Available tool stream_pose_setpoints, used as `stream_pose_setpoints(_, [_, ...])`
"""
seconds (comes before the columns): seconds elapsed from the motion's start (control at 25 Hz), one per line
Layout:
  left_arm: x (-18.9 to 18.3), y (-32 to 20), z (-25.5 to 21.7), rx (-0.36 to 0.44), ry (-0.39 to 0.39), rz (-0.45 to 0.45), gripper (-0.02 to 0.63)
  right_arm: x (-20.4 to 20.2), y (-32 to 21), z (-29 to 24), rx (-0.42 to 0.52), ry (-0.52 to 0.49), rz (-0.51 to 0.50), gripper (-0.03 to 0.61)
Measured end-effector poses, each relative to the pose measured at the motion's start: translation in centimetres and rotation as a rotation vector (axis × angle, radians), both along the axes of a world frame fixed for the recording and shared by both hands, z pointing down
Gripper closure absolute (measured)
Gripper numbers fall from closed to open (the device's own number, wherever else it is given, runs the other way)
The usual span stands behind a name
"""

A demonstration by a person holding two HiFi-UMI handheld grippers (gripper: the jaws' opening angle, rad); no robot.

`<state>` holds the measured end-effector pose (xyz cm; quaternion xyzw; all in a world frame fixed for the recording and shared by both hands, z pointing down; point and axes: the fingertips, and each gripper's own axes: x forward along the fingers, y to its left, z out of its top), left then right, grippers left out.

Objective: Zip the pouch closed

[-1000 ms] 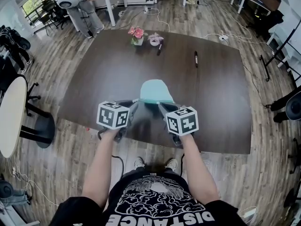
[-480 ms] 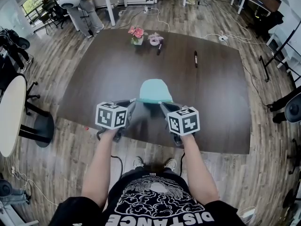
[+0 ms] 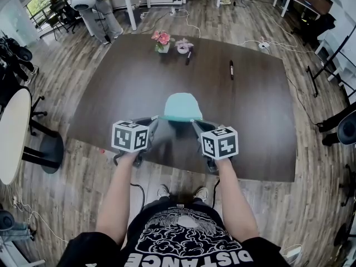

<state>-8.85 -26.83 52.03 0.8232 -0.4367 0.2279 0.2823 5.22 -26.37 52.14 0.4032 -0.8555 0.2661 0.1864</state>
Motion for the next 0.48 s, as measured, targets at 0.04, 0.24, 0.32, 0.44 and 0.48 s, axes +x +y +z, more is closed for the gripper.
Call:
stream_pose_setpoints(0.04, [-0.02,0.00,0.00,0.000,0.001,-0.001,0.595,0.07,-0.01,0.01,0.000,0.000,0.001,0.571])
stream_pose_setpoints(0.24, [0.08,0.01,0.06,0.000,0.002,-0.001,0.595,0.18,-0.06,0.00,0.001,0.003,0.005,0.571])
stream_pose_setpoints(0.32, [0.06,0.02,-0.03,0.000,0.001,0.000,0.594,0.21,-0.05,-0.09,0.000,0.003,0.007,0.571])
stream_pose_setpoints(0.44, [0.14,-0.01,-0.08,0.000,0.000,0.002,0.595,0.31,-0.07,-0.16,-0.001,0.004,0.010,0.571])
stream_pose_setpoints(0.48, [0.17,-0.04,-0.07,0.000,0.001,0.003,0.594,0.33,-0.10,-0.17,-0.001,0.003,0.010,0.571])
